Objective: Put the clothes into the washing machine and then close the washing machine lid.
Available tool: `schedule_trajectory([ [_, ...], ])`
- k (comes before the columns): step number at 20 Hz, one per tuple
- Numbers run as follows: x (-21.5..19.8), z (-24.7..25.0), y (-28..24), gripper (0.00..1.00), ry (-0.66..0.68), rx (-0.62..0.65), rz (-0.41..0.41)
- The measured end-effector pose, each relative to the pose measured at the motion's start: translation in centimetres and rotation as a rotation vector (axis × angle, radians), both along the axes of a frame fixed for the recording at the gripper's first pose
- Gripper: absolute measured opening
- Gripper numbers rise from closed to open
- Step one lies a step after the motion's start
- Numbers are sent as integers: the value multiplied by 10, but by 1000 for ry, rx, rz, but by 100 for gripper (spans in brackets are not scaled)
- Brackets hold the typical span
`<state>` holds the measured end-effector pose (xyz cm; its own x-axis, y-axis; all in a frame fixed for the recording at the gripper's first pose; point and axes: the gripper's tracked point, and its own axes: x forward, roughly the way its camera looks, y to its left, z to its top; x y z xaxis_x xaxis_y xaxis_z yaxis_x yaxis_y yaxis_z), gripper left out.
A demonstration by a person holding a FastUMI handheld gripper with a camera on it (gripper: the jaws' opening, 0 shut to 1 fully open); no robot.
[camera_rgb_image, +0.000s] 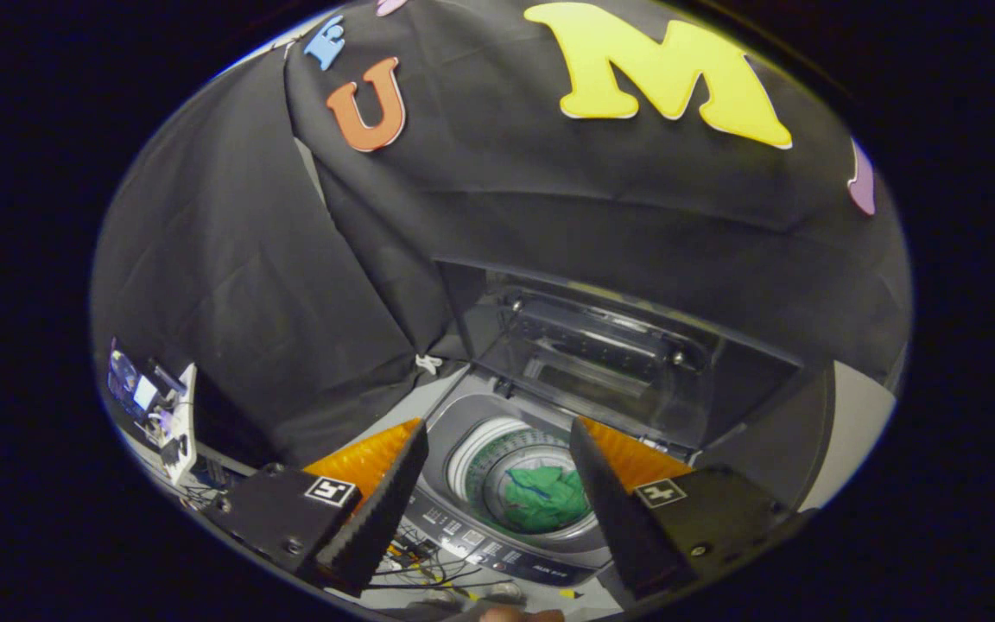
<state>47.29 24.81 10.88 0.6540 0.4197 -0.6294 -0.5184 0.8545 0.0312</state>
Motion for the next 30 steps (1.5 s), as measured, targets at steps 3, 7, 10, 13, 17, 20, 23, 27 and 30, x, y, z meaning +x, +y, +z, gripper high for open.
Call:
schedule_trajectory([
  [3,11,14,2,100,-15,27,-25],
  [7,40,38,3,100,-44,53,-68],
  [10,65,57,8,100,-58,73,-103],
  [13,91,64,14,100,-55,77,-133],
  [17,123,60,21,100,-40,67,-176],
  [20,152,51,24,100,-32,45,-219],
  [23,173,35,22,100,-1,56,-288],
  [27,175,8,14,100,63,43,-336],
  [30,179,9,13,100,7,64,-341],
])
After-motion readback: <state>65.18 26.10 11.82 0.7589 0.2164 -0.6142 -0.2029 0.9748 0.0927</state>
